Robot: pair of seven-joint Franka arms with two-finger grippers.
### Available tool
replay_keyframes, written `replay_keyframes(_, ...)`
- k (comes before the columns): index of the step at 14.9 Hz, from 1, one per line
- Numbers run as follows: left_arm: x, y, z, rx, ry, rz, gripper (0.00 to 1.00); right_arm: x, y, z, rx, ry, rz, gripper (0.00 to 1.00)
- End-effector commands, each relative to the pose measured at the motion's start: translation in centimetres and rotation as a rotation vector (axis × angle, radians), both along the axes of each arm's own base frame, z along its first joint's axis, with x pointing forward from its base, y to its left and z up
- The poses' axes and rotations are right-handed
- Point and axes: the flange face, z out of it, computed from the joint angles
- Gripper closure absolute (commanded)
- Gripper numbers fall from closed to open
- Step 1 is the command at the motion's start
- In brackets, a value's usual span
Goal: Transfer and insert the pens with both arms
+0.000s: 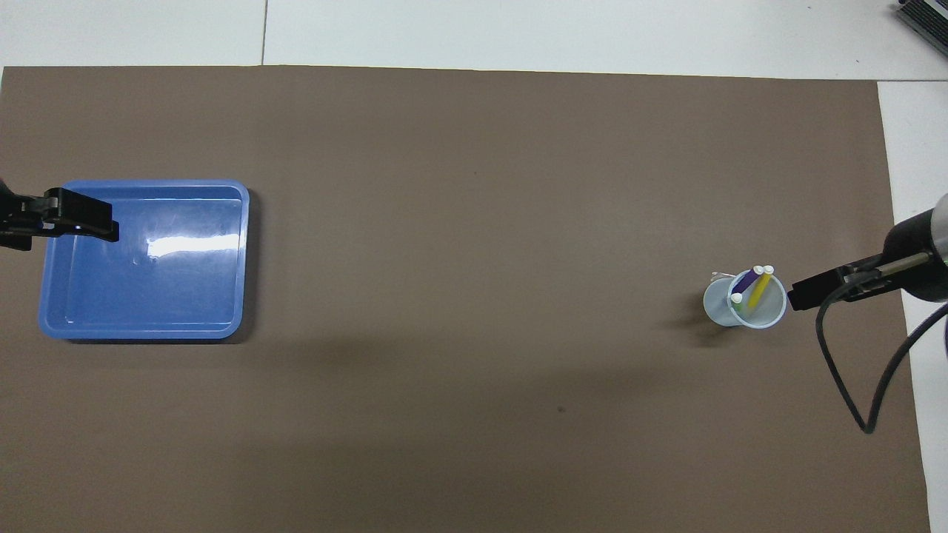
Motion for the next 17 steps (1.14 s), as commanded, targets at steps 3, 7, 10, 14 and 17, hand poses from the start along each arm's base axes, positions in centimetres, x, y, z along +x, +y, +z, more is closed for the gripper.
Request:
replay_keyframes(3, -0.6, 0.3, 0.4, -0.012, -0.015, 0.014, 0.0, 0.1, -1.1, 2.3, 0.019, -0.087, -0.04, 0.0)
replay_keyframes(7, -0.5, 0.3, 0.5, -0.012, -0.018, 0.014, 0.0, 0.4, -1.3, 2.5, 0.018, -0.114, -0.042, 0.0)
replay_keyframes(10, -0.5, 0.3, 0.5, -0.011, -0.018, 0.014, 0.0, 0.5, -1.6, 2.8, 0.012, -0.122, -0.045, 0.0)
replay_keyframes(14, -0.5, 0.4, 0.5, -0.011, -0.02, 0.013, 0.0, 0.5, -2.6, 2.9, 0.003, -0.121, -0.058, 0.0)
replay_keyframes(17, -0.4, 0.5, 0.4, -0.011, -0.018, 0.014, 0.0, 0.5, -2.7, 2.9, 0.003, -0.121, -0.059, 0.0)
